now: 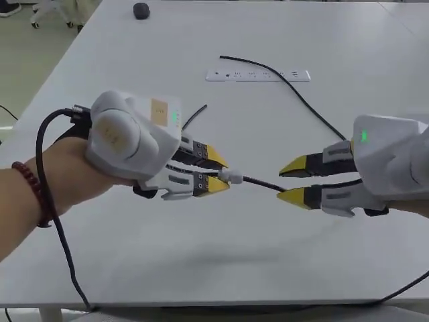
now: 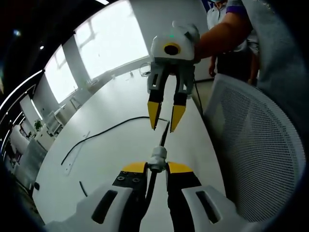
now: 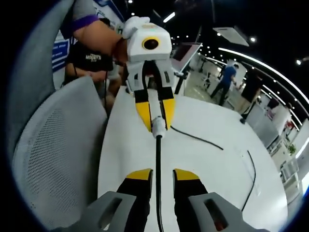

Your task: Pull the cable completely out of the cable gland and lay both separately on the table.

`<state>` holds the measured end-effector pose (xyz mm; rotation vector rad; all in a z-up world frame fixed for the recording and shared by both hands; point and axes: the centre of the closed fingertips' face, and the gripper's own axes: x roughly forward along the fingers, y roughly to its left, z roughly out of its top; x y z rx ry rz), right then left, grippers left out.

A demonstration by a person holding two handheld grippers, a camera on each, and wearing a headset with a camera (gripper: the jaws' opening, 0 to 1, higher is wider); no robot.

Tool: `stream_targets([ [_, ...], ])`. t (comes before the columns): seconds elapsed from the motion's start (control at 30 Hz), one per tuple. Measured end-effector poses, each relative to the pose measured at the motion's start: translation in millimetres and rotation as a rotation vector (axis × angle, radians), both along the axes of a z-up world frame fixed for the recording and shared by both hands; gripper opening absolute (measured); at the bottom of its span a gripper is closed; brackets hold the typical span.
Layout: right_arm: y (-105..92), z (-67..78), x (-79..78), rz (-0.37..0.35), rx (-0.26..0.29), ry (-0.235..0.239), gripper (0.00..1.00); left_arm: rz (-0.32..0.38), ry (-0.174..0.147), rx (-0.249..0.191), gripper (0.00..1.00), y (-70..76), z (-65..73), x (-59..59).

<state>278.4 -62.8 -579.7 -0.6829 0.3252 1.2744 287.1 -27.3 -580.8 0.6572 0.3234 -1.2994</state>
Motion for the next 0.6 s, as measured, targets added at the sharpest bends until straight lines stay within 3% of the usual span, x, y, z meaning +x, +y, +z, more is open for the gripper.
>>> stream_targets([
  [0.07,9.1,3.1,-3.7,0.022,0.009,0.009,0.11,0.000,0.001,-0.003,0.15,0.0,0.3,0.0],
  [0.13,14.7,3.6,-3.6,0.040,0.002,-0.018,0.10,-0.002,0.000,0.002,0.15,0.2,-0.3,-0.3],
  [0.17,16.9,1.8,-5.4,0.046,-0.005,-0.002,0.10,-0.002,0.000,0.001,0.15,0.2,-0.2,-0.2],
  [0.43,19.0,2.2,-0.4,0.045,-0.015,-0.027,0.07,-0.006,0.002,-0.001,0.15,-1.1,-0.3,0.4],
  [0.6,19.9,0.2,-0.3,0.048,-0.021,-0.018,0.06,-0.009,0.003,0.000,0.15,-2.3,-1.3,0.0],
])
